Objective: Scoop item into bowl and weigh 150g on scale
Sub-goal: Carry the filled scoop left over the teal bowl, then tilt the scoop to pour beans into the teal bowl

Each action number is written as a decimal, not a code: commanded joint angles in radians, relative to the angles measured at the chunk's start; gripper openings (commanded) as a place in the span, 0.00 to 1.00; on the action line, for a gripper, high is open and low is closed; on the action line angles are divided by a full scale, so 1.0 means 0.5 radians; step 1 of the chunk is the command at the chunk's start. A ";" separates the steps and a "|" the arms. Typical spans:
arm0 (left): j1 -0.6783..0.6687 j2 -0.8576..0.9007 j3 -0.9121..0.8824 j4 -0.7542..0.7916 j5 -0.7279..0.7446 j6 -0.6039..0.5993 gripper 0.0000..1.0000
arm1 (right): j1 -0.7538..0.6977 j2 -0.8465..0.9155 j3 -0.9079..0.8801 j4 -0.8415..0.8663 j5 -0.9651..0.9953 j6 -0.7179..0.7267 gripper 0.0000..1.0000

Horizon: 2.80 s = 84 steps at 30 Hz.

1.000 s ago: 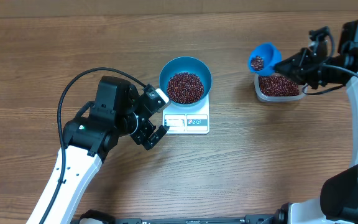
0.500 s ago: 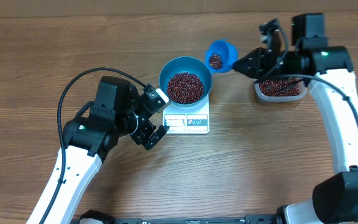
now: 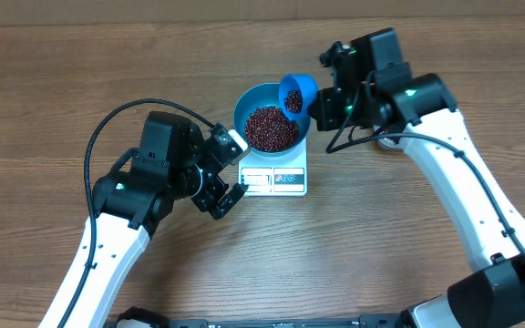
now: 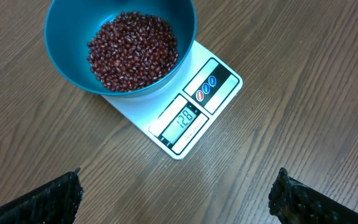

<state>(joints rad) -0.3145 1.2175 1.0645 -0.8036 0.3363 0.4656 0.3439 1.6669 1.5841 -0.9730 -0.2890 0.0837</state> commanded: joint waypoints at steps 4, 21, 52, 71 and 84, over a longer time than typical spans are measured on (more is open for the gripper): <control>-0.011 -0.005 -0.018 -0.002 -0.008 -0.034 0.99 | 0.175 -0.057 0.056 0.022 0.520 -0.029 0.04; -0.011 -0.005 -0.018 -0.002 -0.008 -0.034 1.00 | 0.204 -0.057 0.054 0.014 0.563 -0.074 0.04; -0.011 -0.004 -0.018 -0.002 -0.008 -0.034 1.00 | 0.477 -0.057 0.054 0.005 0.996 -0.072 0.04; -0.011 -0.004 -0.018 -0.002 -0.007 -0.034 1.00 | 0.477 -0.057 0.055 0.005 0.958 -0.064 0.04; -0.011 -0.004 -0.018 -0.002 -0.008 -0.034 1.00 | 0.477 -0.057 0.055 0.005 0.958 -0.065 0.04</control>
<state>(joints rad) -0.3145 1.2175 1.0645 -0.8040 0.3363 0.4660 0.5831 1.6669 1.5837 -0.9733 0.1875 0.0513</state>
